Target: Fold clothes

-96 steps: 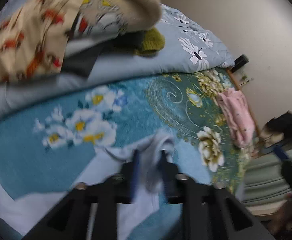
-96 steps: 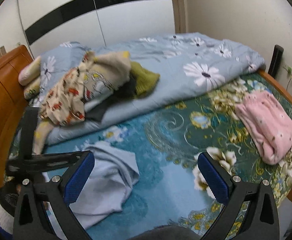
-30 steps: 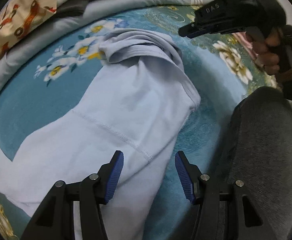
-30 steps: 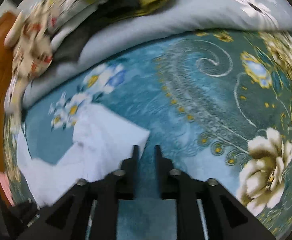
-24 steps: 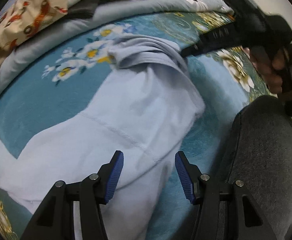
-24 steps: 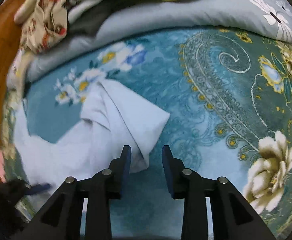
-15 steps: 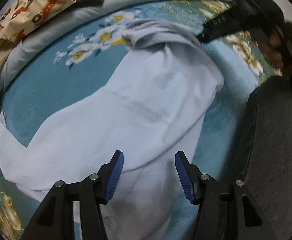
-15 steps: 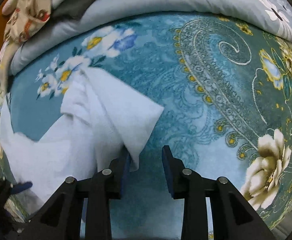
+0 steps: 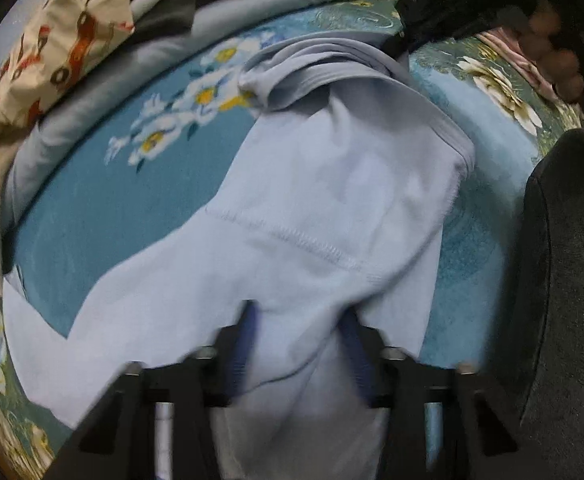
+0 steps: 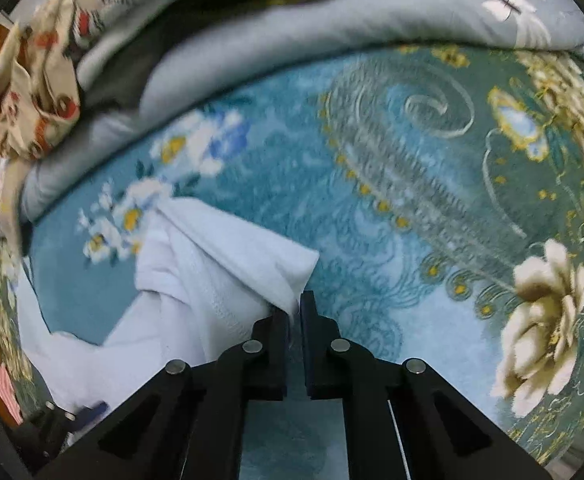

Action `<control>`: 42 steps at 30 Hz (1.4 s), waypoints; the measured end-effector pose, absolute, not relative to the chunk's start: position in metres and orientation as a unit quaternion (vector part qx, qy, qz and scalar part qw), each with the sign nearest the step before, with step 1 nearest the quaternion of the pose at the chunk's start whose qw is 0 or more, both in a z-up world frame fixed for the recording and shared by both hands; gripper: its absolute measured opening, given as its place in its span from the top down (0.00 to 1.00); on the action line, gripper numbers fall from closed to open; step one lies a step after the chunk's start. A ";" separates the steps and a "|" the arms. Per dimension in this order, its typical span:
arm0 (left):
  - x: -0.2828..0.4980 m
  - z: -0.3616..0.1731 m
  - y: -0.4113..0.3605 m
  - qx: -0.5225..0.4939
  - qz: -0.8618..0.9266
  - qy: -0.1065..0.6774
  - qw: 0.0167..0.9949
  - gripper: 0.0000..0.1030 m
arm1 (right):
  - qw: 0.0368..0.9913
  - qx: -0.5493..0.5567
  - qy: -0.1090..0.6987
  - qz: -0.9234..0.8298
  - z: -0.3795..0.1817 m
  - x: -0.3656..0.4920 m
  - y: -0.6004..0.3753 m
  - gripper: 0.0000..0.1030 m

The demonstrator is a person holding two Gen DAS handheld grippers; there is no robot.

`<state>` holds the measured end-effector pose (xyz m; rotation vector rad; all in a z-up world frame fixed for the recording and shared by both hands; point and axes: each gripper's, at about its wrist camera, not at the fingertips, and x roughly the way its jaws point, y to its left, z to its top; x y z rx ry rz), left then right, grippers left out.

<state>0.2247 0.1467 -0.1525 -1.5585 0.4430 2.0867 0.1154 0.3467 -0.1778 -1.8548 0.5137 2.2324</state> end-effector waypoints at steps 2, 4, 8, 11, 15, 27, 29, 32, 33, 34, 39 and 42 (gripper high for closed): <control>0.225 -0.147 0.145 -0.559 0.777 0.158 0.241 0.95 | 0.097 -0.615 0.169 0.764 -0.168 0.118 0.344 0.96; 0.219 -0.131 0.133 -0.539 0.798 0.140 0.230 0.97 | 0.101 -0.598 0.159 0.779 -0.153 0.121 0.340 0.97; 0.206 -0.096 0.100 -0.504 0.836 0.082 0.200 0.97 | 0.108 -0.565 0.144 0.805 -0.118 0.111 0.335 0.99; 0.193 -0.074 0.086 -0.477 0.858 0.066 0.177 0.97 | 0.119 -0.529 0.137 0.829 -0.083 0.112 0.338 1.00; 0.182 -0.061 0.069 -0.461 0.873 0.047 0.154 0.97 | 0.121 -0.493 0.130 0.852 -0.041 0.115 0.345 1.00; 0.205 -0.085 0.026 -0.498 0.859 -0.053 0.103 0.97 | 0.069 -0.553 0.119 0.822 -0.077 0.136 0.328 1.00; 0.210 -0.094 0.022 -0.509 0.852 -0.066 0.101 0.97 | 0.065 -0.571 0.112 0.811 -0.095 0.130 0.323 0.99; 0.215 -0.107 0.024 -0.528 0.840 -0.072 0.103 0.97 | 0.059 -0.594 0.109 0.795 -0.118 0.118 0.318 0.76; 0.216 -0.112 0.025 -0.536 0.835 -0.077 0.103 0.97 | 0.056 -0.602 0.108 0.789 -0.126 0.113 0.316 0.68; 0.215 -0.116 0.025 -0.542 0.830 -0.082 0.102 0.97 | 0.054 -0.609 0.107 0.784 -0.134 0.109 0.314 0.68; 0.212 -0.130 0.023 -0.564 0.815 -0.094 0.095 0.97 | 0.066 -0.632 0.112 0.764 -0.173 0.084 0.321 0.68; 0.210 -0.134 0.024 -0.574 0.809 -0.089 0.094 0.97 | 0.072 -0.639 0.122 0.756 -0.188 0.067 0.325 0.67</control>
